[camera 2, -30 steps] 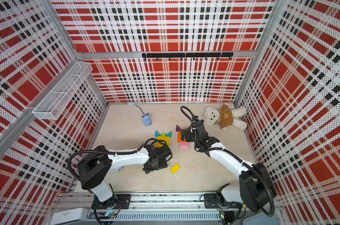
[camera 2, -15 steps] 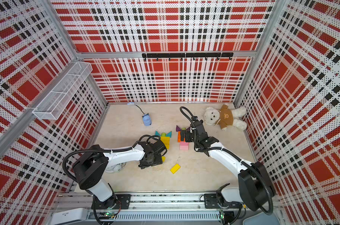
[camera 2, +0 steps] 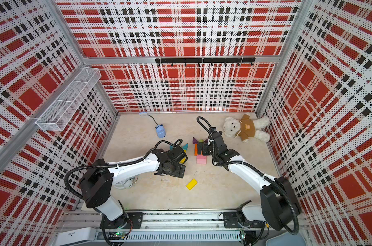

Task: Assemble a carrot with building blocks
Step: Assemble the building block at the center of the board, then pick up the building block from the center of the board.

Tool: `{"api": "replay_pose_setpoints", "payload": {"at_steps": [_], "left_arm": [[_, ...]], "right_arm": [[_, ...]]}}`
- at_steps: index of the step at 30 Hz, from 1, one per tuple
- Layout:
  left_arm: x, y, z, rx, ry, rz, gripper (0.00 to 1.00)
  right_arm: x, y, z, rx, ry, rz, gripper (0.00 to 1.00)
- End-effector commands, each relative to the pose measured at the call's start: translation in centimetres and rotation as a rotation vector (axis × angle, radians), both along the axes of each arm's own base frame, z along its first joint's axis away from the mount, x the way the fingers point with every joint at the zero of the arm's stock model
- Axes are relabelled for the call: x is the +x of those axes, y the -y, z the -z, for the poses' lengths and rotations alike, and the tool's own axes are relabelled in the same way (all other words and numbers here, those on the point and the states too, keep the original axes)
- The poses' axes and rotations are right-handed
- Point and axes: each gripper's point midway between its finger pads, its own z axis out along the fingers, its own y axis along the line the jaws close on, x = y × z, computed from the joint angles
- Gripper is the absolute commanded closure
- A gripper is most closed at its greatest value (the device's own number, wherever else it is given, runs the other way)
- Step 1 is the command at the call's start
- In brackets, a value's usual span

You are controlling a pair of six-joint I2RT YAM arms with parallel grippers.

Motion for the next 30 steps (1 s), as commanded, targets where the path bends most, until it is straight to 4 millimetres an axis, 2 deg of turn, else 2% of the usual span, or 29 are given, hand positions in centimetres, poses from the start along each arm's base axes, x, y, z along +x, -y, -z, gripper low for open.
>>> {"api": "replay_pose_setpoints", "payload": {"at_steps": [1,10,15,20,30], "left_arm": [[-0.1,-0.4,0.4,0.029,-0.060,0.141,0.01],[1.1,0.1,2.2,0.070,-0.131,0.206,0.12],[0.9,0.7,3.8,0.063,-0.173,0.199,0.14],[1.2,0.5,4.9,0.083,-0.175,0.159,0.19],[1.4,0.5,5.3,0.111,-0.142,0.142,0.31]], "right_arm": [[0.6,-0.4,-0.4,0.002,0.029,-0.004,0.00],[0.7,-0.4,-0.2,-0.004,0.026,-0.002,0.00],[0.7,-0.3,-0.3,-0.006,0.027,-0.001,0.00],[0.7,-0.4,-0.3,-0.005,0.027,-0.002,0.00],[0.6,-0.4,-0.4,-0.003,0.028,-0.005,0.00]]}}
